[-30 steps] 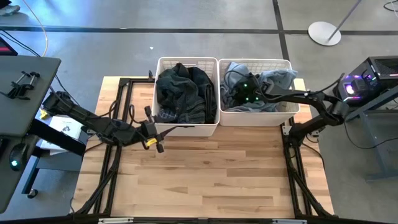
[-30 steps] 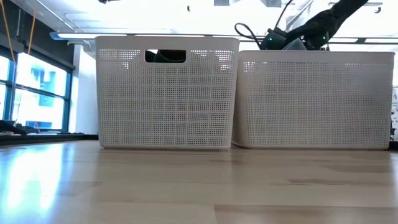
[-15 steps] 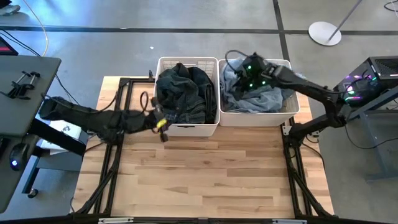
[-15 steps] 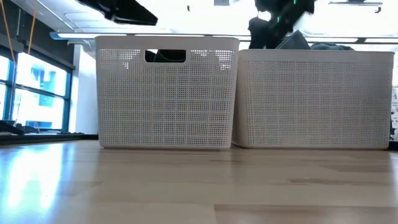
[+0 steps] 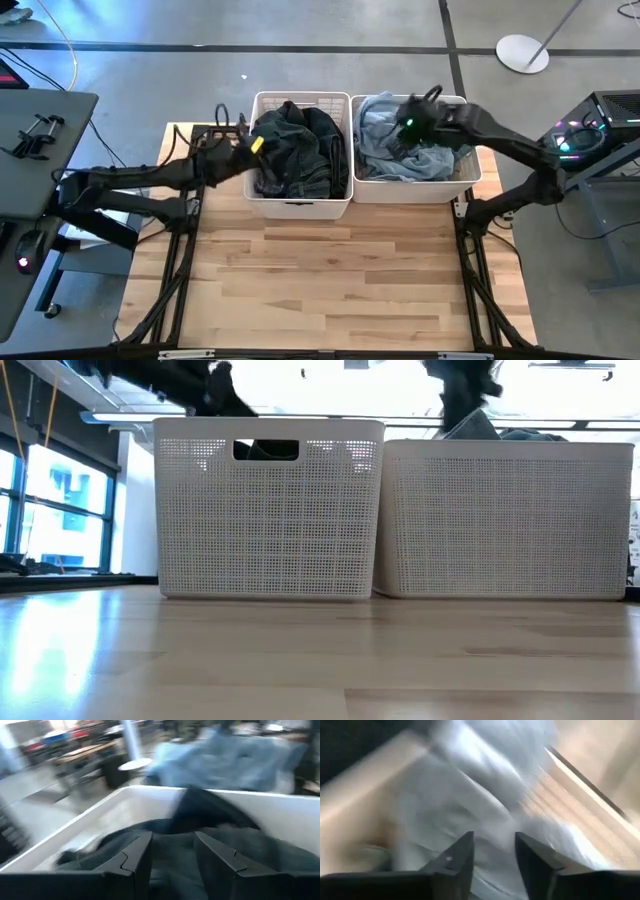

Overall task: Sort clothes
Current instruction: Put the light blue pants into the right white bin

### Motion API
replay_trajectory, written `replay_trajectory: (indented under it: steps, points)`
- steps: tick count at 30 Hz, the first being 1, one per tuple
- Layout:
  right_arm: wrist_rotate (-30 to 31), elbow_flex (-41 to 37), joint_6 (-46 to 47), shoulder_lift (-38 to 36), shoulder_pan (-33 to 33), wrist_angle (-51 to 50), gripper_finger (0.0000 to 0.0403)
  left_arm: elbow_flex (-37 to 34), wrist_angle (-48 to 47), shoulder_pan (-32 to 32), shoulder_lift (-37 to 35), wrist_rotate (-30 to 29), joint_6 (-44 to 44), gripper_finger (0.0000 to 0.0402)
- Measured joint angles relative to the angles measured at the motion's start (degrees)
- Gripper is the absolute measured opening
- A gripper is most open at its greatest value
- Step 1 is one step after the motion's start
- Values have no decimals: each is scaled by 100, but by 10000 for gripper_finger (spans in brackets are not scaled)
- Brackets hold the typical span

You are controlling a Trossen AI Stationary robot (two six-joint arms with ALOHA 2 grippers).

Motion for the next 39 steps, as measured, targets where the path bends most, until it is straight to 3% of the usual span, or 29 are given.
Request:
replay_trajectory:
  steps: [4, 6, 8, 12, 14, 17, 22, 28, 31, 35, 39]
  points:
    - [1341, -1074, 748, 9, -89, -388, 63, 0, -54, 696, 158, -232, -185, 130]
    - [1513, -1749, 735, 19, -268, 38, 27, 0, -131, 1119, 402, -8, -291, 117]
    - [906, -2415, 552, 54, -545, 841, 7, 0, -151, 1515, 738, 545, -498, 98]
    - [-823, -3587, 123, 73, -1104, 2612, 11, 130, -133, 1947, 1410, 1682, -577, 57]
    - [-1418, -3893, 99, 98, -1330, 3056, 5, 273, -235, 1959, 1666, 1743, -577, 39]
    - [-1670, -4099, 47, 133, -1575, 3211, 4, 475, -472, 1948, 1832, 1723, -420, 16]
    - [-1539, -3850, -473, 6, -1601, 2946, 2, 666, -651, 1931, 1756, 1672, -340, 5]
    - [-1421, -2609, -457, -433, -1435, 1871, 6, 726, -575, 1910, 1381, 1615, -238, 15]
    - [-1072, -2064, -321, -557, -1306, 1187, 14, 726, -720, 1881, 1247, 1583, -242, 15]
    - [-733, -1447, -200, -715, -1146, 874, 50, 726, -842, 1794, 1121, 1544, -243, 15]
    - [-798, -1161, -451, -725, -997, 1295, 112, 726, -938, 1680, 1030, 1521, -189, 15]
